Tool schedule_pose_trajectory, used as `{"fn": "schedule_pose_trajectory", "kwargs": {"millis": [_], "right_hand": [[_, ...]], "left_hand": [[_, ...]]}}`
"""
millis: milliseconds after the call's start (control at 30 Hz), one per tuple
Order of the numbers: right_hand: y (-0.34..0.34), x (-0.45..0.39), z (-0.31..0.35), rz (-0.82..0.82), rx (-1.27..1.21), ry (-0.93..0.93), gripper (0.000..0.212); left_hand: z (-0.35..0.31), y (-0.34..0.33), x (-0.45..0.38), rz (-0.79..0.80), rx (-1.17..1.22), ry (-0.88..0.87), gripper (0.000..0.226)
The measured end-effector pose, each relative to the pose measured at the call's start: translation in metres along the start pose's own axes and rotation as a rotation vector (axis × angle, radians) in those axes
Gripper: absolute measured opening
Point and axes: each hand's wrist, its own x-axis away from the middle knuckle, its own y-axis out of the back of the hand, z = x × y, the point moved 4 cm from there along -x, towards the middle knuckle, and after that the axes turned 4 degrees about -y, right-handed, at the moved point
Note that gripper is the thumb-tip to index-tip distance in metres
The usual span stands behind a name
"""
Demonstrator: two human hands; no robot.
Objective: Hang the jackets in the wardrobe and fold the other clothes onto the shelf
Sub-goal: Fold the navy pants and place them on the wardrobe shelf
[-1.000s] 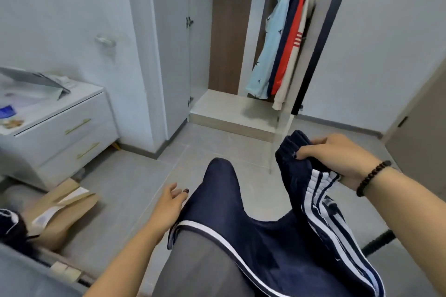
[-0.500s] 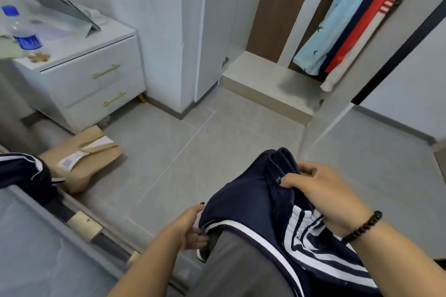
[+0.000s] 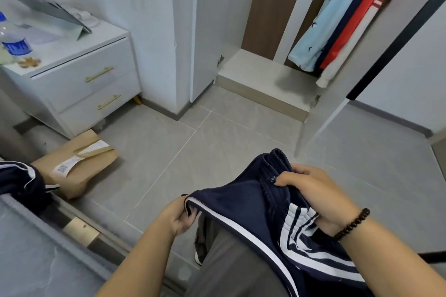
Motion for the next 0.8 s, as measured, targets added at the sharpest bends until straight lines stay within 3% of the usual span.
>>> {"fn": "schedule_pose_trajectory", "kwargs": {"millis": [167,433,567,800], "right_hand": [[0.018,0.009,-0.003,-0.051,-0.155,0.001,0.01],[0.065,0.035,0.026,-0.167,-0.248,0.096,0.011],[0.1,0.056,0.053,-0.274,-0.246,0.217,0.006],[0.129,0.086,0.074,-0.374,-0.22,0.409,0.016]], "left_hand": [[-0.044,-0.023,0.029,0.142,0.031,-0.191,0.023],[-0.086,-0.124,0.136,0.408,-0.17,-0.535,0.027],[-0.073,-0.19,0.182,0.502,-0.345,-0.685,0.035],[-0.016,-0.252,0.242,0.641,-0.695,-0.735,0.028]]}}
